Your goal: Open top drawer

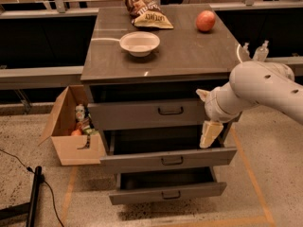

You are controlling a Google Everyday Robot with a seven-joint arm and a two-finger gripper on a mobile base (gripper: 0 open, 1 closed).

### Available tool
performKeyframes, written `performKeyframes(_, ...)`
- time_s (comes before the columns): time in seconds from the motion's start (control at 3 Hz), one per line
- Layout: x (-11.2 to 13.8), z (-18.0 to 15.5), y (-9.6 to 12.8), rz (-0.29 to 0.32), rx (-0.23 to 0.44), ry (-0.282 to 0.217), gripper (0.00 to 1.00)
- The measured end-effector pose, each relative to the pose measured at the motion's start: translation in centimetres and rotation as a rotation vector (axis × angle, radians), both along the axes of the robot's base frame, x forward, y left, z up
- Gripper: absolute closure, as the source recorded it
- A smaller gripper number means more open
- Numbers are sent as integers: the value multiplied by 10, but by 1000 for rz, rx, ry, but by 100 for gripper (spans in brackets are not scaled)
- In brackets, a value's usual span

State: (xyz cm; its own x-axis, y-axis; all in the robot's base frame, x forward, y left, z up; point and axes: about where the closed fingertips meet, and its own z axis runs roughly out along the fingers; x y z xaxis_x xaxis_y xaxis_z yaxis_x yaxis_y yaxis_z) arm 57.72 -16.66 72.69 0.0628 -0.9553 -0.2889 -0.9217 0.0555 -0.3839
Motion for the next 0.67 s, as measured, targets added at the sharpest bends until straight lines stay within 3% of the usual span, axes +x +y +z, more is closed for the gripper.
performKeyframes(0.67,43,-26,6,59,-22,-15,0)
